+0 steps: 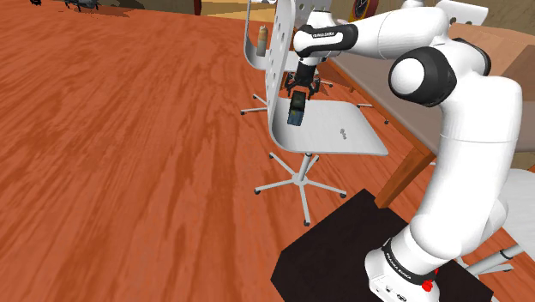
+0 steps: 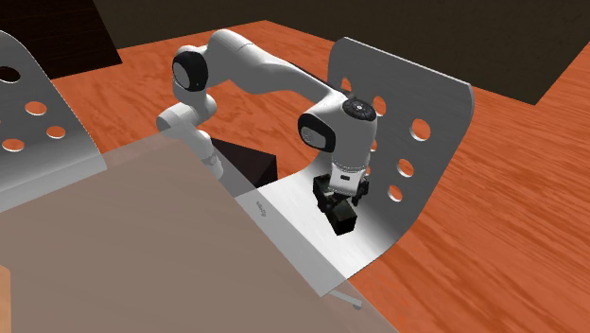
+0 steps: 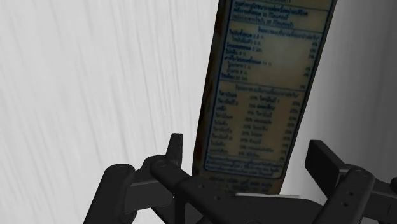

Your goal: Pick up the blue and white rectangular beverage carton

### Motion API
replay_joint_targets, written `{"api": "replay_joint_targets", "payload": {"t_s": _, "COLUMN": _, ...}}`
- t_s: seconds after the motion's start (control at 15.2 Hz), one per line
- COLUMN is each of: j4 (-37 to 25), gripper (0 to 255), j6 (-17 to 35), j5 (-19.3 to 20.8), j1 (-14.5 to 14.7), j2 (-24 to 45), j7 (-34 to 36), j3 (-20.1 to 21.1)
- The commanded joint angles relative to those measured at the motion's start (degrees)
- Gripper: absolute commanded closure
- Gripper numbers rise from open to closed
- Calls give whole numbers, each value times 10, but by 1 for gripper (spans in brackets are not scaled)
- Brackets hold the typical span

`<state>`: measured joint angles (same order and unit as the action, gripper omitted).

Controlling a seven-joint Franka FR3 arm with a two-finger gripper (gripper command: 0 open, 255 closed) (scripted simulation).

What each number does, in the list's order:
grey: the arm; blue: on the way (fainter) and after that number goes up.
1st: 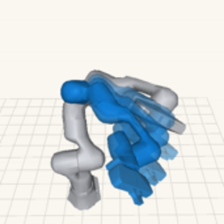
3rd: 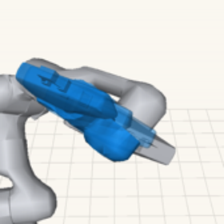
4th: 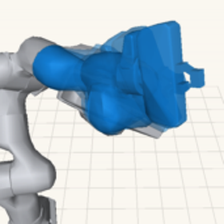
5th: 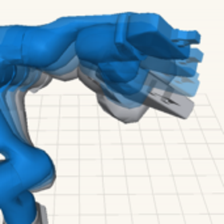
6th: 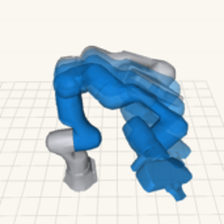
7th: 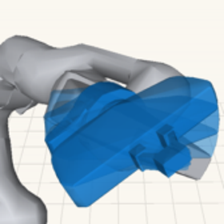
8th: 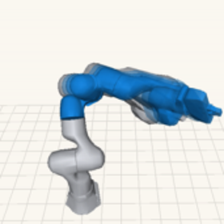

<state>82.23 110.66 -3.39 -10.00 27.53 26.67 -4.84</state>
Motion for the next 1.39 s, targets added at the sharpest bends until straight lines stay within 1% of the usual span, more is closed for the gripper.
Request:
{"api": "replay_joint_targets", "payload": {"t_s": 0.0, "j4": 5, "gripper": 0, "j6": 6, "j5": 0, "j1": 0, "j2": 1, "j7": -1, "j3": 0}}
{"api": "replay_joint_targets", "payload": {"t_s": 0.07, "j4": 5, "gripper": 255, "j6": 6, "j5": 0, "j1": 0, "j2": 0, "j7": -1, "j3": 0}}
{"api": "replay_joint_targets", "payload": {"t_s": 0.66, "j4": 5, "gripper": 255, "j6": 6, "j5": 0, "j1": 0, "j2": 1, "j7": -1, "j3": 0}}
{"api": "replay_joint_targets", "payload": {"t_s": 1.32, "j4": -58, "gripper": 255, "j6": -66, "j5": 1, "j1": -1, "j2": -9, "j7": 2, "j3": -1}}
